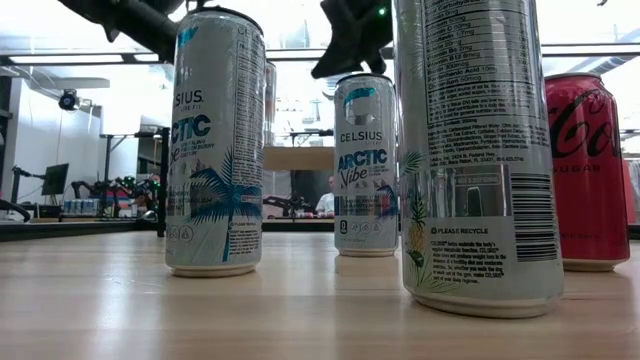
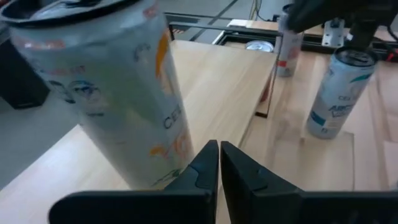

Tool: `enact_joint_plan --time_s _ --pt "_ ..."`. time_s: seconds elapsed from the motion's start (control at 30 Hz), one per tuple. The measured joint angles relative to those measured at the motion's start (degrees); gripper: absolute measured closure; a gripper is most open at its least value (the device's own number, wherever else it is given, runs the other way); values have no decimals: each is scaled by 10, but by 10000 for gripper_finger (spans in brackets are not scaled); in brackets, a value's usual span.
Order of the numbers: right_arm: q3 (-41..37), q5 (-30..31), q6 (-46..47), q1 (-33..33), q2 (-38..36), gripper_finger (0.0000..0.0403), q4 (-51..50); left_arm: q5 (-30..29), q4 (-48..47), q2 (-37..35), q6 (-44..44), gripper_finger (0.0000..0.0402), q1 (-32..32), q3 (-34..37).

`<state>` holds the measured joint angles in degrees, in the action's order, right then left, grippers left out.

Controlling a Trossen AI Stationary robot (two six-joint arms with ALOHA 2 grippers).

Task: Place canned beverage on shelf
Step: Put the white soda can on the shelf

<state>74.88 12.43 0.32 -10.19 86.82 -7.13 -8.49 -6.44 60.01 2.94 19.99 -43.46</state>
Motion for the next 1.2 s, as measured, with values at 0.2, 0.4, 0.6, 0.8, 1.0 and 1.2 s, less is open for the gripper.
enact_joint_plan --time_s 0.2,0.4,0.6,0.8,1.0,1.2 --pt "2 -5 19 -3 12 394 -10 4 9 0 -16 402 -4 0" --pt "2 -4 34 6 14 394 -10 5 9 0 -24 402 -6 0" --pt "1 -4 57 6 18 394 -9 5 4 0 -26 402 -10 0" --pt "1 -4 50 7 25 394 0 5 -11 0 -21 402 -12 1" --pt "5 -4 20 2 53 394 31 75 -17 -5 21 401 -12 1" --pt "29 -4 -2 0 60 394 32 75 -25 -8 64 401 -3 1"
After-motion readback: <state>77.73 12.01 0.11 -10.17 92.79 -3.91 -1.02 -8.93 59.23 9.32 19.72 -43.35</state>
